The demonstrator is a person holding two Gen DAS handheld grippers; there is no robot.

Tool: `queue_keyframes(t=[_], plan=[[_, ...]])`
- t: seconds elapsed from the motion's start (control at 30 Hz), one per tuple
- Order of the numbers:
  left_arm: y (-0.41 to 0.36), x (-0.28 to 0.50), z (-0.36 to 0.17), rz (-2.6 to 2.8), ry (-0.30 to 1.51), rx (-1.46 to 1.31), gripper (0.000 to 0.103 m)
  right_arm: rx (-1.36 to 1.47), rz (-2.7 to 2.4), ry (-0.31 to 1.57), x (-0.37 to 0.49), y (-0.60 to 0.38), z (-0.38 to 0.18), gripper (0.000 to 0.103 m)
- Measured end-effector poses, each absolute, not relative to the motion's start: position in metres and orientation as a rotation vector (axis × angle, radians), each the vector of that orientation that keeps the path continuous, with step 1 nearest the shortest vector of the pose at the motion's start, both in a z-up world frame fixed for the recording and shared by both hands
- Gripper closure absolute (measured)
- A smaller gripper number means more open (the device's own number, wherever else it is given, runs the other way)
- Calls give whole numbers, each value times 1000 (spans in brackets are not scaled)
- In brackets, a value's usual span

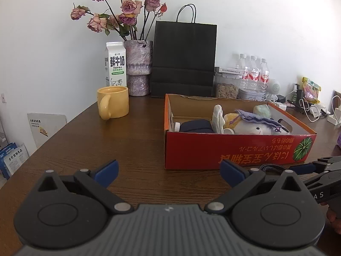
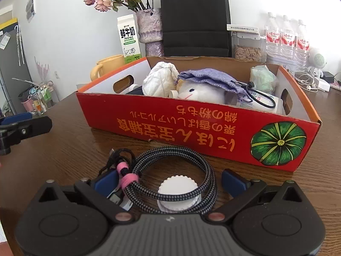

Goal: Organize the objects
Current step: 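Withdraw both grippers from the box toward the braided cable and white caps, then grasp the braided cable with the right gripper while the left grasps a flat white cap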

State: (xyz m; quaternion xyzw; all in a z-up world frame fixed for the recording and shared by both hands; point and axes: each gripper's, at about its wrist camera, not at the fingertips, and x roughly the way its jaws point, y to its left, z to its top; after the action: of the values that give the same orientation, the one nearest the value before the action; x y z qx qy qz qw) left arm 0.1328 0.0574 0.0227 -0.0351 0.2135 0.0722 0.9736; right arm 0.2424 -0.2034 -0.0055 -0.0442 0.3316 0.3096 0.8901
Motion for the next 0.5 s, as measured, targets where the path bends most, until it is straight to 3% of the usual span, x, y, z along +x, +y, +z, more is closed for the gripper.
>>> queue_keyframes(t=[0.13,0.5], plan=[[60,131,22,149,433,-80,0,-75,650,682,243,-205,-4,8],[60,129,21,145,438,-87,0,-77,644,632,233,-206,1,10]])
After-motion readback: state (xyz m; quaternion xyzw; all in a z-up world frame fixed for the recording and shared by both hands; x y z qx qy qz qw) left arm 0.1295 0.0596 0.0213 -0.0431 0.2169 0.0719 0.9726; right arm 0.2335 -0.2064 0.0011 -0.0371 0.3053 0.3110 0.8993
